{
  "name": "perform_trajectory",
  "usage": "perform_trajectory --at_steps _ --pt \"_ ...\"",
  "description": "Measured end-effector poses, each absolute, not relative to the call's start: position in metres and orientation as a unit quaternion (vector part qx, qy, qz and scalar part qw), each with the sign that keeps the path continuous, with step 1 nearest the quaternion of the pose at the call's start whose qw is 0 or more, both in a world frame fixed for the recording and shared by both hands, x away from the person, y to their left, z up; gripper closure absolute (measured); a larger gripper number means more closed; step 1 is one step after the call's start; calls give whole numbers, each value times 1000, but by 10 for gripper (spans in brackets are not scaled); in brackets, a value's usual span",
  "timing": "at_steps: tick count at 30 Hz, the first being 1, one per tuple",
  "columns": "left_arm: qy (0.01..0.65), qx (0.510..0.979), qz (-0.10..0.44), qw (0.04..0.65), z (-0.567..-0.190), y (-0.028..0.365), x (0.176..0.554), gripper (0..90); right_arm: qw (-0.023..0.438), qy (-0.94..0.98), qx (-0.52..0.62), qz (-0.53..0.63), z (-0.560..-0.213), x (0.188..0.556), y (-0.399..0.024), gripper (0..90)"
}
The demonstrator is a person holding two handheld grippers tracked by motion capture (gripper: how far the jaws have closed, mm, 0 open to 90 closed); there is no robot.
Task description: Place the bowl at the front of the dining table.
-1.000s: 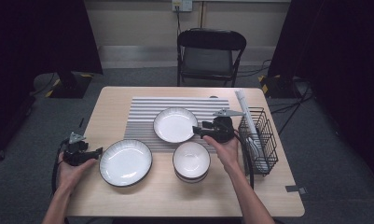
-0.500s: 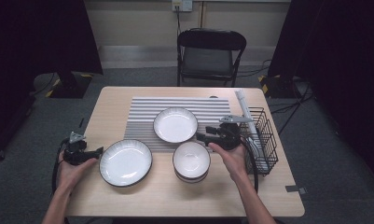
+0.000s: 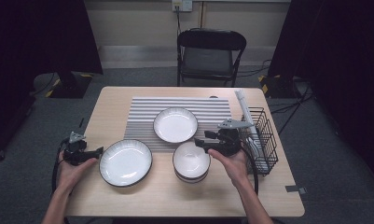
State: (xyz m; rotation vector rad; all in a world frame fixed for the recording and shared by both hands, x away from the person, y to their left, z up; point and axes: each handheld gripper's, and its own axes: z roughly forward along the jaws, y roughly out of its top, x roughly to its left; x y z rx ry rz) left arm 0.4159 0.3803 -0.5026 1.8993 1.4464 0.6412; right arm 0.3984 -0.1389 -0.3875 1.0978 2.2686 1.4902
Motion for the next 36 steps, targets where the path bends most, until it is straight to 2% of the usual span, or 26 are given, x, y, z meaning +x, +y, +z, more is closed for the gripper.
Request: perform_trajectory --at_steps 13,17,26,36 --pt "551 726 244 330 -503 381 417 203 96 793 363 480 -397 402 -131 459" --pt "551 726 244 330 -503 381 416 204 93 802 353 474 -399 404 -129 548" --pt "551 727 244 330 -503 381 416 203 92 814 335 466 -402 402 -127 679" --pt "551 726 244 331 -503 381 417 204 77 826 327 453 -411 405 -128 763"
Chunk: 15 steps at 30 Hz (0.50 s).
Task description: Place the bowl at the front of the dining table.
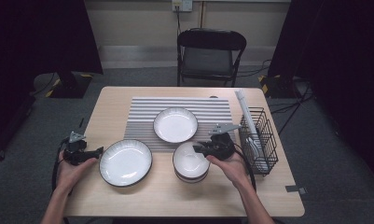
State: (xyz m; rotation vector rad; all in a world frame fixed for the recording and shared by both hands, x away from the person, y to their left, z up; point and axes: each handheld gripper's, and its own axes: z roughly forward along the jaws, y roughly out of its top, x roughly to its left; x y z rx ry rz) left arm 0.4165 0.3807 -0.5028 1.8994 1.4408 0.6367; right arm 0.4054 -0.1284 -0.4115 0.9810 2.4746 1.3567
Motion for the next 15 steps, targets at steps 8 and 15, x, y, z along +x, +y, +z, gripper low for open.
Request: perform_trajectory --at_steps 8,15 --pt "551 727 243 331 -503 381 416 204 84 830 322 448 -411 405 -129 783" --pt "551 727 243 331 -503 381 416 204 102 835 310 442 -411 403 -127 798"
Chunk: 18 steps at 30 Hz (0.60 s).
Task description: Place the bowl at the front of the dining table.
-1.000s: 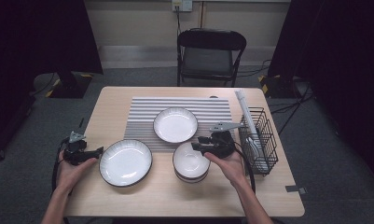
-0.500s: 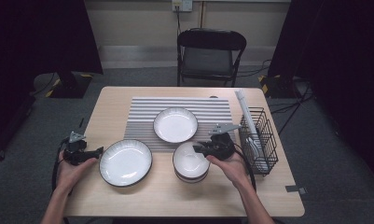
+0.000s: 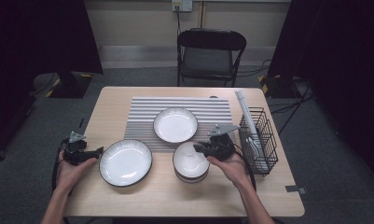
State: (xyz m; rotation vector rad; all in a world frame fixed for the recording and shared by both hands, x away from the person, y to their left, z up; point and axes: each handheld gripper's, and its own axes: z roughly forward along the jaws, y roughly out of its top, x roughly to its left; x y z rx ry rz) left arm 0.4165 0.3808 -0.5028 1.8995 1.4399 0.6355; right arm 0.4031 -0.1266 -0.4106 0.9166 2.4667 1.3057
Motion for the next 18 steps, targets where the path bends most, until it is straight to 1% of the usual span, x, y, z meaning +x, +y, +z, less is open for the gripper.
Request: perform_trajectory --at_steps 4,18 --pt "551 727 243 330 -503 381 417 204 108 841 307 433 -410 402 -127 829" --pt "551 727 243 331 -503 381 417 204 103 827 331 442 -410 400 -128 825"
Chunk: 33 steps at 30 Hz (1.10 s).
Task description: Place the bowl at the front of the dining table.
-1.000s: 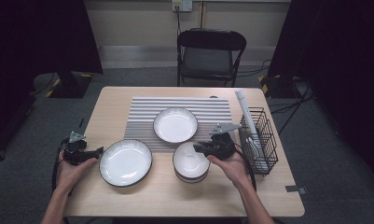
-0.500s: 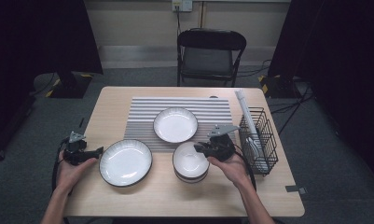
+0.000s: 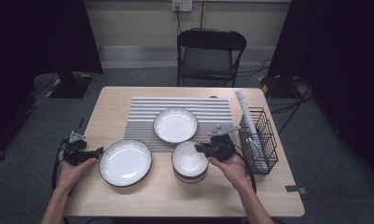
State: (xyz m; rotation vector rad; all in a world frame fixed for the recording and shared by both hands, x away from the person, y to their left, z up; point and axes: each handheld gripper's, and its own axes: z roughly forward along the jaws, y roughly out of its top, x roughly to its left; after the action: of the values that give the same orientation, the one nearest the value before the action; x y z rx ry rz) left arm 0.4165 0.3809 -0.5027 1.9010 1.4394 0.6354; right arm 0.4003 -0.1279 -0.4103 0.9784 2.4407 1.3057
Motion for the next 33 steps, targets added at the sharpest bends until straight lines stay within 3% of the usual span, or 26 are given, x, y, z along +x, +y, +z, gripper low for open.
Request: perform_trajectory --at_steps 33 --pt "550 727 243 330 -503 381 417 204 95 802 360 468 -404 401 -134 820"
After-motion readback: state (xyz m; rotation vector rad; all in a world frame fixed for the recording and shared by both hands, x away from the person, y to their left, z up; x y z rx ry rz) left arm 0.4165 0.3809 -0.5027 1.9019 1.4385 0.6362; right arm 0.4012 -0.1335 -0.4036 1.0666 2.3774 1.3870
